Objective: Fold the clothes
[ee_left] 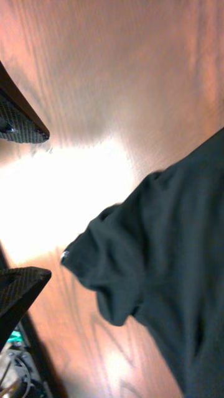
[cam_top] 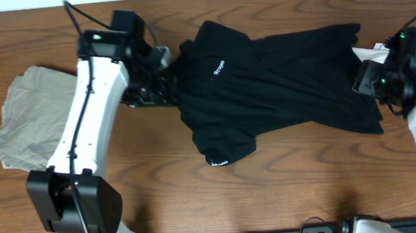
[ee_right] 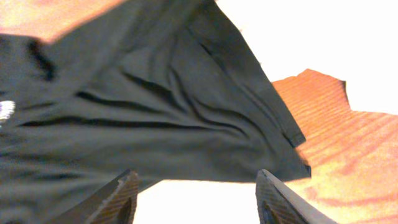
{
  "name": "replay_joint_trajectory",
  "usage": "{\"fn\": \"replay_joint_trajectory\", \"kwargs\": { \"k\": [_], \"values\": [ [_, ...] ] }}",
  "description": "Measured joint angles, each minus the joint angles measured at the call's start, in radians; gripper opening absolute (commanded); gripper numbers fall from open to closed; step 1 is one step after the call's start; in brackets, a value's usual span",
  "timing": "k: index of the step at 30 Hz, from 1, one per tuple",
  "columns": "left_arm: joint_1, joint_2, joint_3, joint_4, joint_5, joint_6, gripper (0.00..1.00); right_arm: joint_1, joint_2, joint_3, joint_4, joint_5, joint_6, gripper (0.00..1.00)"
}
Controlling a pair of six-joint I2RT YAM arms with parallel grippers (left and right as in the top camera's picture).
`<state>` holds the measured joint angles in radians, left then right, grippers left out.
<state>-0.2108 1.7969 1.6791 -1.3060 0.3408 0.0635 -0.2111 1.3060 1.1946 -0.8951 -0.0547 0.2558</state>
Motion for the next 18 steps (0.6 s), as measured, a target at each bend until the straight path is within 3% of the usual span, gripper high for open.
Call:
{"fn": "replay_joint_trajectory", "kwargs": {
  "k": [7,18],
  "values": [
    [-0.123,0.001,-0.243,0.136,0.01,-0.097,0.63,0.003,-0.135,0.002,-0.106,0.002,-0.012,0.62],
    [-0.372,0.003,-0.566,0.436,0.073,-0.284,0.63,0.003,-0.06,0.001,-0.132,0.002,-0.031,0.61]
  ]
}}
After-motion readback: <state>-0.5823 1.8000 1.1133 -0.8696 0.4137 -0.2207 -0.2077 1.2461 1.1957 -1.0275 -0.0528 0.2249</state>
